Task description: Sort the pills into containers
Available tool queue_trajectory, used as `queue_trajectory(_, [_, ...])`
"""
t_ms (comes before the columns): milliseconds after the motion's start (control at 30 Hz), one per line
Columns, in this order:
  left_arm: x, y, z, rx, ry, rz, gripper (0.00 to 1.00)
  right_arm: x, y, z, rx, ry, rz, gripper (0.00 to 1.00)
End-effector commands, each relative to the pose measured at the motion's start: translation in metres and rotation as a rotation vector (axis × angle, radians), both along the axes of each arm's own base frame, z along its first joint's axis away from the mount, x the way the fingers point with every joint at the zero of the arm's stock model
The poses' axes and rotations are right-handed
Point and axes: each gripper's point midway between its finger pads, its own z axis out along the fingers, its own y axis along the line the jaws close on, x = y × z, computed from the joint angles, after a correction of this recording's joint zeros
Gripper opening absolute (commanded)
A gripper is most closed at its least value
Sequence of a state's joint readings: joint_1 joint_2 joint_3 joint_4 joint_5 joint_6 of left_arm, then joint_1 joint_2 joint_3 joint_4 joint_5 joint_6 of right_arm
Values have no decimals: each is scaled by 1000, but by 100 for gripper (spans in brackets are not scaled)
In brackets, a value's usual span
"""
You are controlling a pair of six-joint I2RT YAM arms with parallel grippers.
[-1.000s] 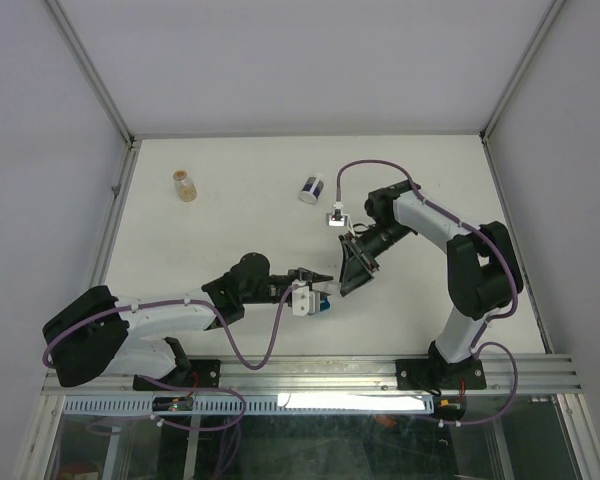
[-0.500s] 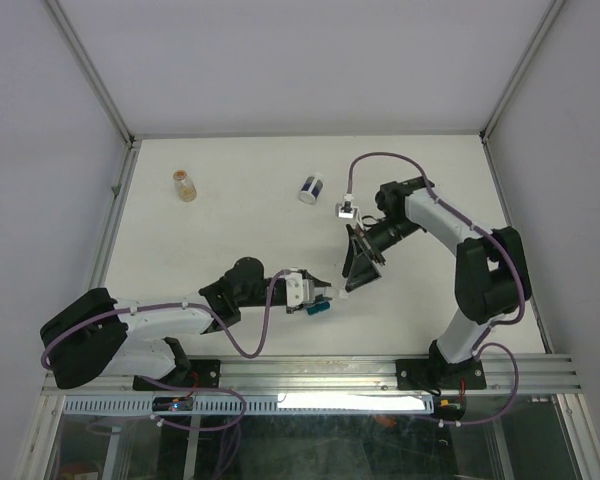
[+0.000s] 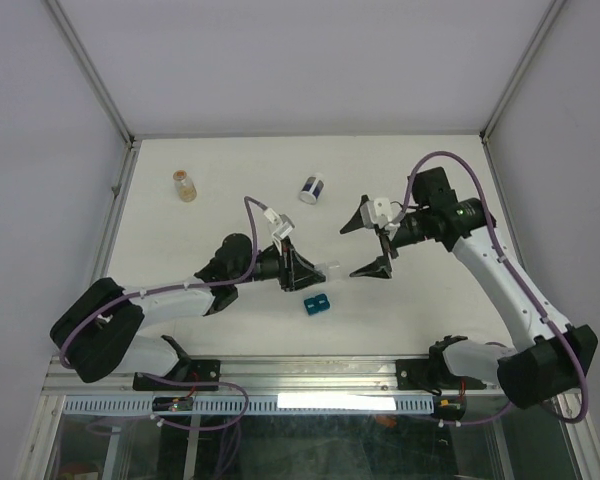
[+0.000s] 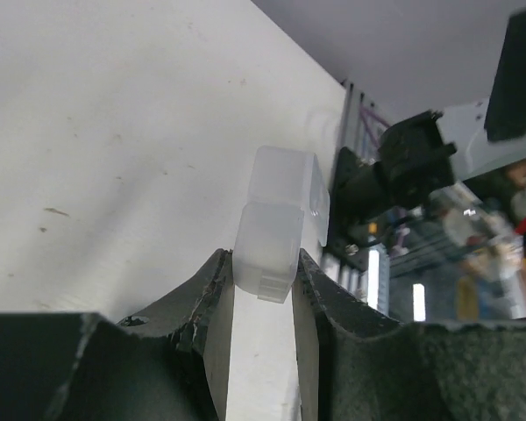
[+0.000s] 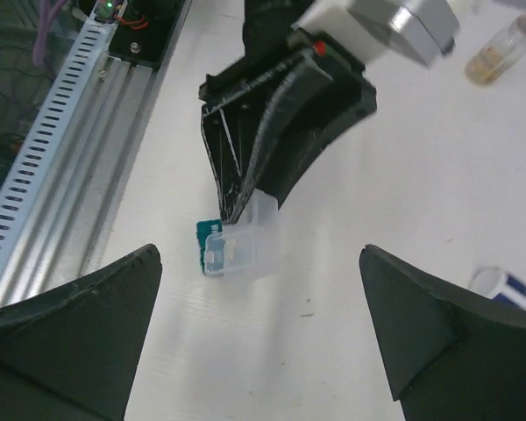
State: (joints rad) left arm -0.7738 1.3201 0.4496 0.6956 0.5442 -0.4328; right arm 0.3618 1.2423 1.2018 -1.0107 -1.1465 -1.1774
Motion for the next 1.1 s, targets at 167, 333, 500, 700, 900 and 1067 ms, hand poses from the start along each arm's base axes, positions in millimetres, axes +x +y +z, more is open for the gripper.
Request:
queue_trajectory(167, [-3, -33, 29, -103, 530, -113, 0, 5, 9, 4, 64, -354, 67, 95])
queue_trajectory(333, [0, -39, 28, -111, 583, -123, 0, -6, 3, -10, 29, -360, 75, 94])
queue_trajectory(500, [1, -43, 28, -123, 597, -137, 0, -14, -2, -26, 2, -347, 64, 95])
queue_trajectory(700, [2, -44, 31, -126, 592, -143, 0, -9, -4, -42, -41, -336, 25, 95])
queue_trajectory(900, [0, -43, 32, -122, 590, -152, 0, -3, -4, -43, -49, -334, -13, 94])
queue_trajectory(1067, [-2, -42, 32, -117, 584, -158, 0, 1, -3, -37, -40, -313, -47, 89])
